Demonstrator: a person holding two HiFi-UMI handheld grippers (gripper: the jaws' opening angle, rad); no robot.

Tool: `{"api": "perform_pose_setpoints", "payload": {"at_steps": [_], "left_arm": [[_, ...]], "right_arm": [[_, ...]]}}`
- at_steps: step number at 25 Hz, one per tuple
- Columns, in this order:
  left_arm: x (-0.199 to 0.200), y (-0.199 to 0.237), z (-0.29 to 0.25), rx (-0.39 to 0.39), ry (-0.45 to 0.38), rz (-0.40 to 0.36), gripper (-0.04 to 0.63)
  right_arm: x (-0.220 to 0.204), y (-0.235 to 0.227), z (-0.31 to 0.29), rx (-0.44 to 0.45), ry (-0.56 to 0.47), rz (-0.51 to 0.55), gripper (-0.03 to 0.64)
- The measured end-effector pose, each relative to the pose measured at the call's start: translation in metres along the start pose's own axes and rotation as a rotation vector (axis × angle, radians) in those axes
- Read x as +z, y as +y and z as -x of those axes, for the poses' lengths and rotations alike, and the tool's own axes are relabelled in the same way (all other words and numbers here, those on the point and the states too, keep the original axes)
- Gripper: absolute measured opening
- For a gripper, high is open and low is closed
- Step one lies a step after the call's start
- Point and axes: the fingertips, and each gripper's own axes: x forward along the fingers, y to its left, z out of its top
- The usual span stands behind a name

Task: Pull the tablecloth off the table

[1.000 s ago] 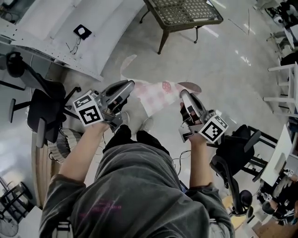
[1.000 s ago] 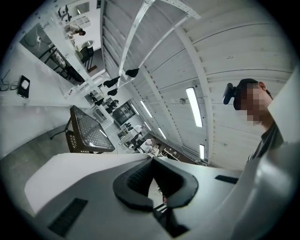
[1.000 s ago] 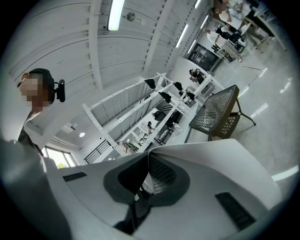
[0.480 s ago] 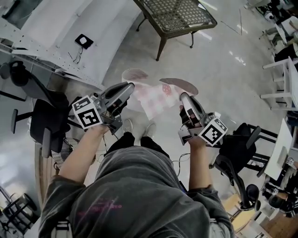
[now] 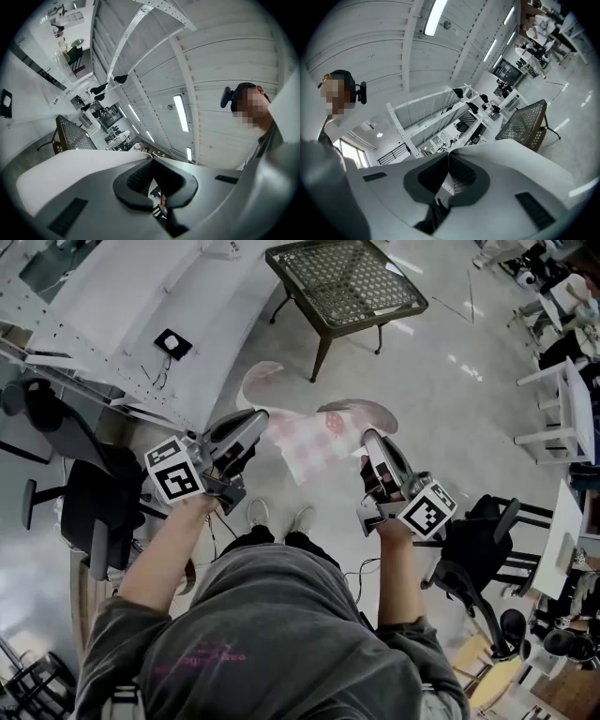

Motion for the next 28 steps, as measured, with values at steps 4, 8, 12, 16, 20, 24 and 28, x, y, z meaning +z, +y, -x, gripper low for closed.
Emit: {"api": "perform_pose_setpoints", "payload": {"at_steps": [4, 8, 12, 16, 20, 24, 28], "left_arm": [[-0.001, 0.002, 0.001, -0.018, -0.015, -0.003, 0.0], [0.01, 0.013, 0.004, -0.028, -0.022, 0.0, 0.0], [0.022, 0.024, 0.006, -0.027, -0.026, 0.01, -0.001], [0.022, 0.021, 0.001, -0.027, -0.035, 0.008, 0.0], [0.038, 0.025, -0.005, -0.025, -0.04, 0.001, 0.0], [0.038, 0.024, -0.004, -0.02, -0.048, -0.003, -0.001], [0.037, 0.024, -0.003, -0.012, -0.052, -0.004, 0.0]], "right_arm": [[-0.001, 0.0, 0.001, -0.006, -0.012, 0.019, 0.005], [-0.002, 0.003, -0.013, -0.014, -0.015, 0.028, 0.005], [-0.002, 0.004, -0.03, -0.025, -0.007, 0.026, 0.005], [0.004, 0.002, -0.028, -0.024, -0.003, 0.027, 0.005], [0.015, 0.003, -0.041, -0.019, 0.0, 0.034, 0.005], [0.016, 0.003, -0.043, -0.01, 0.005, 0.037, 0.005], [0.016, 0.002, -0.045, -0.004, 0.011, 0.037, 0.005]]}}
